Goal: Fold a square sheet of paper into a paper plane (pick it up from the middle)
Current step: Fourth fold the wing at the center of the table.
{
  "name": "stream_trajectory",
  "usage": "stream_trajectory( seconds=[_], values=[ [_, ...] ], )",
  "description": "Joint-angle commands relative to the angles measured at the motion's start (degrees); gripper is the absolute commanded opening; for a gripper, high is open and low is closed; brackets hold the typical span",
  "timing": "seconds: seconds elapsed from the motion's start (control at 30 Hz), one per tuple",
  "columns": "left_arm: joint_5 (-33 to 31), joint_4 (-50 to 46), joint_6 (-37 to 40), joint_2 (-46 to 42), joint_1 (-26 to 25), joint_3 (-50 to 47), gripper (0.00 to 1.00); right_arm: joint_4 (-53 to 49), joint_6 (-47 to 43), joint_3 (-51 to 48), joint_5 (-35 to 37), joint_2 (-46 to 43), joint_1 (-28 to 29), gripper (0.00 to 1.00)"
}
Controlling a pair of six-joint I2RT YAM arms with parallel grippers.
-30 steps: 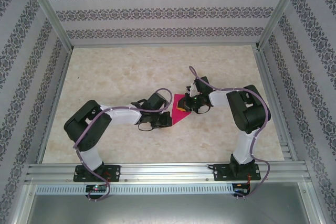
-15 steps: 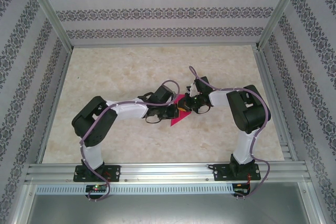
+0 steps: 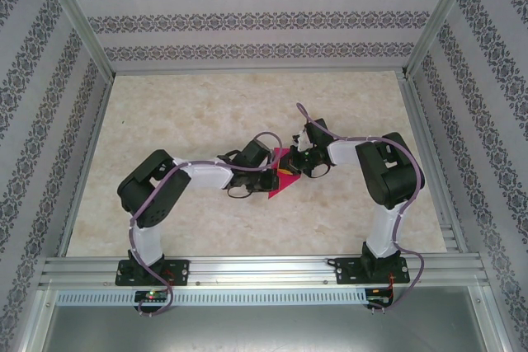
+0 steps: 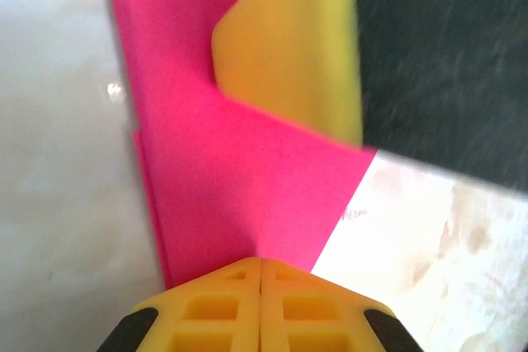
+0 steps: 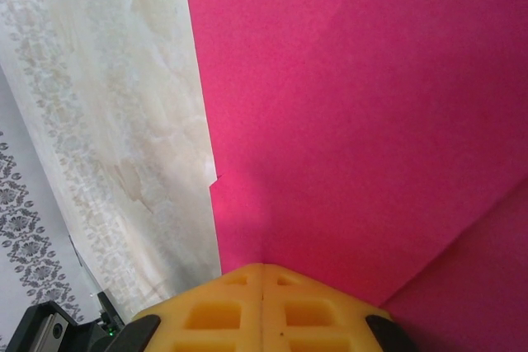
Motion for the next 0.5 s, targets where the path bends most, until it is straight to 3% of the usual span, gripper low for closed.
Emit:
stream_trajectory(
  seconds=[0.0, 0.27, 0.47],
  values=[
    [3.2, -6.84, 0.32, -2.45, -1.5, -4.34, 0.07, -5.93, -0.93, -1.95, 12.6, 6.02, -1.52, 0.06],
    [2.85, -8.43, -1.27, -6.57, -3.2, -9.7, 0.04, -6.29, -0.81, -1.66, 13.1, 6.2, -1.7, 0.06],
    [-1.11, -9.81, 1.42, -10.55, -3.24, -6.93, 0.03, -6.33, -0.8, -1.61, 13.1, 5.94, -1.68, 0.06]
  ],
)
